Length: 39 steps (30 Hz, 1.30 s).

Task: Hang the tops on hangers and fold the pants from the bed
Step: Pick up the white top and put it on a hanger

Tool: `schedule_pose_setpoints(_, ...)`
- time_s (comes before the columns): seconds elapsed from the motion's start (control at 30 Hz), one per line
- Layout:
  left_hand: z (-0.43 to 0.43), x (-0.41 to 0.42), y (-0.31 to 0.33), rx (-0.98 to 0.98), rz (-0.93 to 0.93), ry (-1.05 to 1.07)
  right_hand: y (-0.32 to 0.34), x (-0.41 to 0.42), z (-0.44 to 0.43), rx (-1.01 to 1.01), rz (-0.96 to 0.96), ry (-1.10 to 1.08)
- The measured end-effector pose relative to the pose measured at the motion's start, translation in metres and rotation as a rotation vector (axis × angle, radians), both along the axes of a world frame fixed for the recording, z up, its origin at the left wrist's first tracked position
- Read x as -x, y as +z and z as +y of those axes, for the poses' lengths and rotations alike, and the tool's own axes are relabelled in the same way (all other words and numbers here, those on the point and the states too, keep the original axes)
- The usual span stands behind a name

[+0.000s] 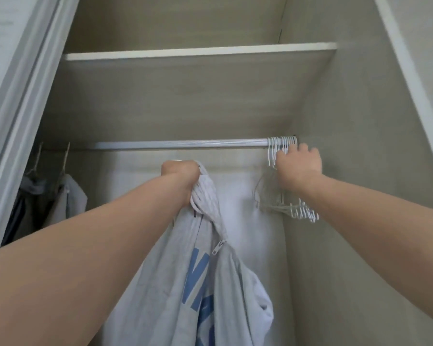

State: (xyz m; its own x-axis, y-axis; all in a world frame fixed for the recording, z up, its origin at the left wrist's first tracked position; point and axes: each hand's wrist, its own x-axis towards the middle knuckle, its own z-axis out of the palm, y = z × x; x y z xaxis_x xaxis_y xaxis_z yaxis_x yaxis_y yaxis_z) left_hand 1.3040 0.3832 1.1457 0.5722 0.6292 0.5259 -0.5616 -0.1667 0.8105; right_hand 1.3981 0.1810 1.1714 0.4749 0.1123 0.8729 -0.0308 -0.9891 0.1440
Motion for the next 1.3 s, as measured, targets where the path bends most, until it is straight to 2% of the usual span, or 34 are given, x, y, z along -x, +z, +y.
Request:
schedule_pose_setpoints(0.17, 0.01, -0.01, -0.001, -0.016, 0.008, -0.017, -0.003, -0.03, -0.007, -0.008, 0.004, -0.049)
schedule_pose_setpoints(0.47, 0.016, -0.011, 0.0, -0.067, 0.005, 0.062, 0.02, -0.038, -0.004, -0.187, -0.019, 0.147)
schedule_pose_setpoints(0.7, 0.021, 0.002, -0.006, -0.058, 0.017, 0.149, 0.024, -0.034, -0.001, -0.402, 0.079, 0.325)
schedule_pose_setpoints(0.8, 0.023, 0.013, -0.013, -0.052, 0.058, 0.192, 0.026, -0.029, -0.004, -0.382, 0.001, 0.299)
schedule_pose_setpoints(0.97, 0.031, 0.029, -0.022, -0.037, 0.044, 0.24, 0.023, -0.014, -0.003, -0.386, -0.101, 0.383)
schedule_pose_setpoints(1.13, 0.035, 0.054, -0.03, -0.013, -0.028, 0.272, 0.004, 0.012, 0.004, -0.534, -0.067, 0.626)
schedule_pose_setpoints(1.2, 0.038, 0.066, -0.034, 0.006, -0.04, 0.272, -0.008, 0.023, 0.005, -0.667, -0.03, 0.764)
schedule_pose_setpoints(1.3, 0.045, 0.086, -0.038, 0.013, -0.073, 0.31, -0.034, 0.044, 0.009, -0.979, 0.099, 1.129)
